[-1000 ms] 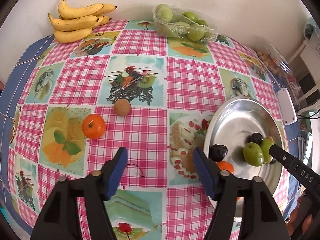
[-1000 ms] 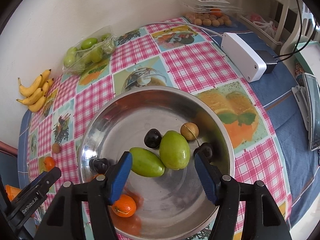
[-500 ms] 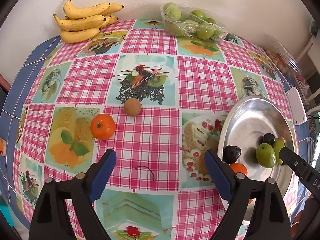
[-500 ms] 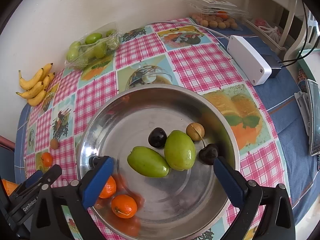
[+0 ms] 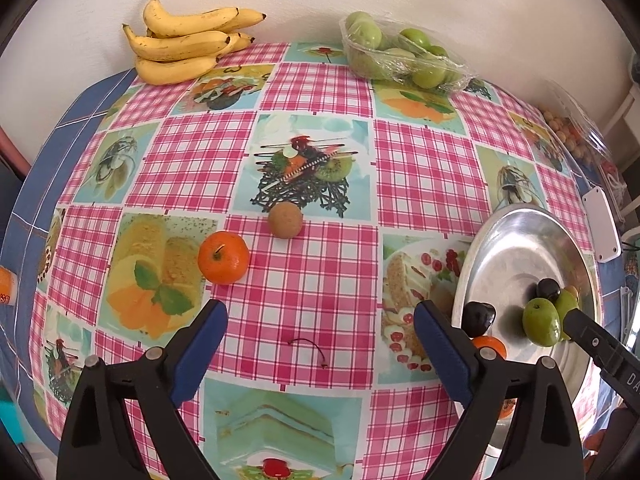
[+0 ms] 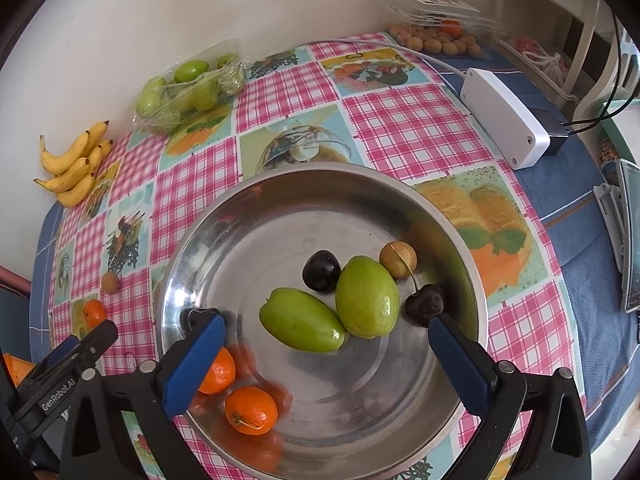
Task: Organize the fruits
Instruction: 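Move both tools back from the bowl toward the remaining fruit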
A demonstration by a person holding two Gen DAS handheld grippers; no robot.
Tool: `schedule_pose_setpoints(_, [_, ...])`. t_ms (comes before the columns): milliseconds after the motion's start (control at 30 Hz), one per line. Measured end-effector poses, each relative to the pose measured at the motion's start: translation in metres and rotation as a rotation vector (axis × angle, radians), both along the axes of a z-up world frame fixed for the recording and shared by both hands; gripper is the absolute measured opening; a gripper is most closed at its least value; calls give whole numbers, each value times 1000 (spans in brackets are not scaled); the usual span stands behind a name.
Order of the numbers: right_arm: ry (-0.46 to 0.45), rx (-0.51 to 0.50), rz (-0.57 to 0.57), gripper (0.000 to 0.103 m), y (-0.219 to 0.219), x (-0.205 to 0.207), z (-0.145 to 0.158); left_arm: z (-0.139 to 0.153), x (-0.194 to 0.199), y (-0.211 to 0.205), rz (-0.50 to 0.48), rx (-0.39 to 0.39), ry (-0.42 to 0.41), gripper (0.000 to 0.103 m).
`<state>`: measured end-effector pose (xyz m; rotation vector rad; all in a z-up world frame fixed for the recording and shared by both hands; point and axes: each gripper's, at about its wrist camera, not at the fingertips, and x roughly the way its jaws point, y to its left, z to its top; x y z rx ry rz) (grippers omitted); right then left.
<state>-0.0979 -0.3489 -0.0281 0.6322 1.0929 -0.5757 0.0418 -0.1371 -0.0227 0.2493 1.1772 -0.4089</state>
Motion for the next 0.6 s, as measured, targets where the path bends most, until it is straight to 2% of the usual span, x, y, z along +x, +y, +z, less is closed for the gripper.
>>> schedule_pose_setpoints(600, [-10,10,41,103,8,9,-1,4,12,17,83,-110,29,95])
